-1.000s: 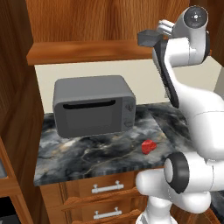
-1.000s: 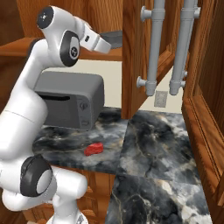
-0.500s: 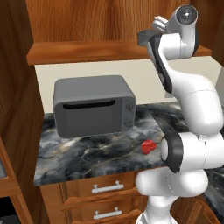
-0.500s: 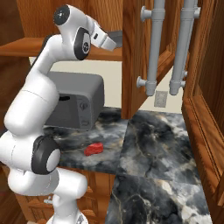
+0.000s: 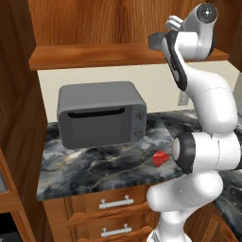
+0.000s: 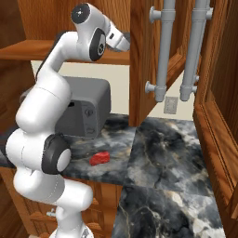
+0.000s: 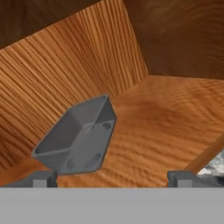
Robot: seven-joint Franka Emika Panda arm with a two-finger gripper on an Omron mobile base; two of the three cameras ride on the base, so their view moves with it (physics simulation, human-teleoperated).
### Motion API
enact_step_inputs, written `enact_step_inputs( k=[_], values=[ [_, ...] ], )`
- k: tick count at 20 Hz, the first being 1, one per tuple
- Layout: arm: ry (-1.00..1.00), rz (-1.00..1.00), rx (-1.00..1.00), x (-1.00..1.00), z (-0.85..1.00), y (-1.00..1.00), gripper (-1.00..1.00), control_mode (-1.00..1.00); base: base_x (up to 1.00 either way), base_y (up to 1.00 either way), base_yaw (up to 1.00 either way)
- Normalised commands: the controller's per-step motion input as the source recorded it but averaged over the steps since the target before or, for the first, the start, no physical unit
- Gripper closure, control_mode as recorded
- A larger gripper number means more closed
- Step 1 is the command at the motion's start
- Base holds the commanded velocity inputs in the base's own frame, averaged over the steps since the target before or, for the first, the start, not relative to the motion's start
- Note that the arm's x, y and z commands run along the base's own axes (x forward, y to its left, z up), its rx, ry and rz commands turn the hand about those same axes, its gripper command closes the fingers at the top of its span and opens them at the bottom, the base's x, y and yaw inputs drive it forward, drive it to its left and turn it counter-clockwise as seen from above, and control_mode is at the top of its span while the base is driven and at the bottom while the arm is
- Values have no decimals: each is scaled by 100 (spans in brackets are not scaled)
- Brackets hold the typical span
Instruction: Retrieve the tupperware from the cabinet, then place the raw meat into the tupperware to avoid contamination.
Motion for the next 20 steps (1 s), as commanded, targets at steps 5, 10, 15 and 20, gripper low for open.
enact_step_inputs(
  k=[5, 10, 15, 20],
  values=[
    [0, 8, 0, 28, -6, -18, -100, -100, 0, 0, 0],
    [0, 8, 0, 28, -17, -13, -100, -100, 0, 0, 0],
    [0, 5, 0, 36, -3, -2, -100, -100, 0, 0, 0],
    [1, 1, 0, 50, 0, 2, -100, -100, 0, 0, 0]
  ],
)
